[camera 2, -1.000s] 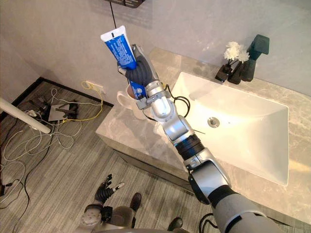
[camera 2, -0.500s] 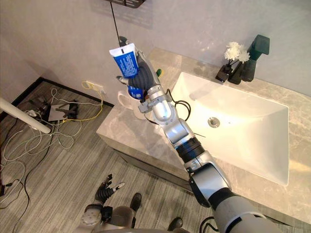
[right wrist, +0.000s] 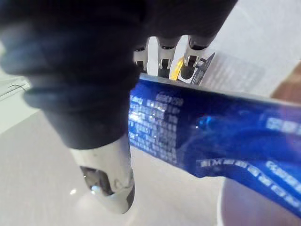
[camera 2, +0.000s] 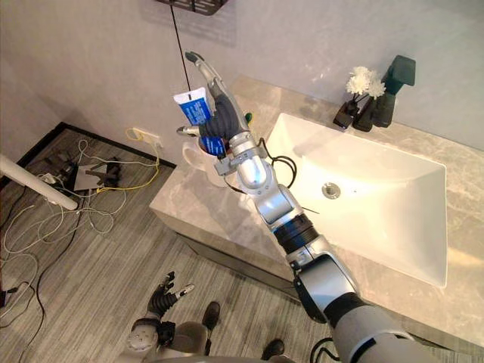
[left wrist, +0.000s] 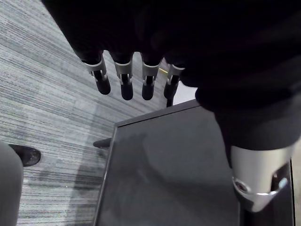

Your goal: Organize washtable

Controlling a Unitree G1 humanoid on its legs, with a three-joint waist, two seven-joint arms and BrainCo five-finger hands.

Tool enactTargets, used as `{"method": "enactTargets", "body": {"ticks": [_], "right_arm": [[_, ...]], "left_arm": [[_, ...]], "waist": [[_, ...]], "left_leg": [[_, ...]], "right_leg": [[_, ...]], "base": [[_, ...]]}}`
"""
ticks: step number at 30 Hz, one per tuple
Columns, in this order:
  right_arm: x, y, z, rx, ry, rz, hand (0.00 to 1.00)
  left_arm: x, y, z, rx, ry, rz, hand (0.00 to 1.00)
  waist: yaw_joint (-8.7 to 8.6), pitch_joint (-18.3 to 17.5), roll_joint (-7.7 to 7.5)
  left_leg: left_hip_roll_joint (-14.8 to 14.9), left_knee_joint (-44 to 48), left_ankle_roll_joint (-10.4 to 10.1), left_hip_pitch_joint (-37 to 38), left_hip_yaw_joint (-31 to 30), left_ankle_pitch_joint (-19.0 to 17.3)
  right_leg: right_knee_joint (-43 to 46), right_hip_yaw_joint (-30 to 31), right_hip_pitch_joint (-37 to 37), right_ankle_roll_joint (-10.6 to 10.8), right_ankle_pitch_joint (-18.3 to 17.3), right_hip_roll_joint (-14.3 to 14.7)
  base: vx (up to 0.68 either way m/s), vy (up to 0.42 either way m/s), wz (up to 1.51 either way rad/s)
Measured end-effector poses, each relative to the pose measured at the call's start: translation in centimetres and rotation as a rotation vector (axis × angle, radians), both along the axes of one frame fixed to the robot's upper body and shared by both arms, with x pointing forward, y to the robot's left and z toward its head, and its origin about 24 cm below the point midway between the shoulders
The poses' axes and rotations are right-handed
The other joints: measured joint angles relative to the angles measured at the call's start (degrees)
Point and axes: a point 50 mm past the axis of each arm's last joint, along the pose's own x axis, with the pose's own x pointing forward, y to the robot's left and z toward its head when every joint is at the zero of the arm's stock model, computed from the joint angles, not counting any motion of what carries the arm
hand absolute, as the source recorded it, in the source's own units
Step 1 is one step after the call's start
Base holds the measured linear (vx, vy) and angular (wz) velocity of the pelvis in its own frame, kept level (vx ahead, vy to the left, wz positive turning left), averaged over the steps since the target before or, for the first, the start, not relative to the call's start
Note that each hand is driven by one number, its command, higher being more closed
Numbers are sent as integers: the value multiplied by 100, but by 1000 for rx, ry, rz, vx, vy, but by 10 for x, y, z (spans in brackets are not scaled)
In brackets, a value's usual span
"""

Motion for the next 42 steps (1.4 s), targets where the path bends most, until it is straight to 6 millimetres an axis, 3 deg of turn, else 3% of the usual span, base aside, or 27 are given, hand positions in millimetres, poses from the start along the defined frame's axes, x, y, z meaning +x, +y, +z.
{"method": "enactTargets", "body": {"ticks": [5, 9, 15, 20, 24, 26, 30, 31, 32, 35, 39, 42], "right_arm": [[-4, 1, -1, 11, -5, 10, 0], [-4, -2, -2, 2, -8, 5, 0], [-14, -10, 14, -21, -109, 21, 0], [-30, -23, 38, -49, -250, 23, 0], [-56, -38, 66, -49, -447, 49, 0], [-66, -57, 83, -16, -536, 18, 0], [-90, -114, 121, 84, -726, -119, 0], [-104, -143, 136, 150, -814, -189, 0], [-106, -148, 138, 162, -829, -202, 0], [-132, -196, 152, 292, -950, -331, 0], [-150, -256, 136, 387, -940, -531, 0], [-154, -306, 101, 488, -795, -723, 0]], "left_arm": [[-2, 0, -2, 0, 11, 1, 0], [-3, 0, -2, 0, 13, 2, 0], [-4, 1, -3, 1, 20, 1, 0], [-5, 2, -4, 4, 29, 0, 0], [-10, 5, -8, 14, 53, 0, 0], [-12, 8, -9, 22, 64, -1, 0], [-17, 9, -12, 23, 87, 1, 0], [-18, 9, -14, 23, 96, 1, 0], [-19, 9, -14, 23, 98, 1, 0], [-24, 9, -18, 20, 127, 1, 0], [-33, 6, -25, 1, 177, -5, 0], [-39, 5, -28, -8, 208, -2, 0]], "waist": [[-126, 0, 0], [-132, -1, 0], [-215, -8, -9], [-301, -13, -15], [-453, -115, -50], [-491, -178, -82], [-609, -320, -136], [-671, -325, -131], [-700, -327, -130], [-901, -418, -103], [-1064, -677, -14], [-1213, -805, 58]], "left_leg": [[-2, -3, 0, 66, -2, 0], [2, -10, 0, 94, 5, 0], [5, -11, 1, 113, 16, 3], [13, -23, 1, 161, 59, 3], [22, -125, 4, 258, 111, 23], [24, -155, 4, 303, 174, 24], [25, -185, 4, 360, 282, 24], [28, -203, 5, 413, 332, 24], [28, -204, 5, 416, 335, 24], [35, -230, 6, 428, 379, 23], [47, -357, 12, 492, 494, 25], [44, -433, 36, 453, 524, 41]], "right_leg": [[0, -4, 71, 0, 0, 0], [0, 2, 95, -27, -18, 0], [0, 16, 106, -27, -18, 1], [0, 76, 117, -27, -18, 9], [-6, 125, 142, -27, -18, 18], [-6, 183, 139, -27, -18, 19], [-5, 296, 119, -26, -16, 10], [-2, 350, 136, -25, -15, 6], [-1, 353, 136, -25, -15, 6], [3, 405, 102, -24, -13, 5], [-1, 476, 39, -22, -14, 7], [-1, 576, -100, -20, -13, 5]], "base": [[0, 0, 0], [0, 0, 0], [0, 0, 0], [15, 6, -5], [9, 3, -7], [14, 9, -14], [2, 13, -14], [-16, 10, -19], [-30, 8, -12], [-19, 3, -9], [14, 3, -17], [27, 4, -14]]}}
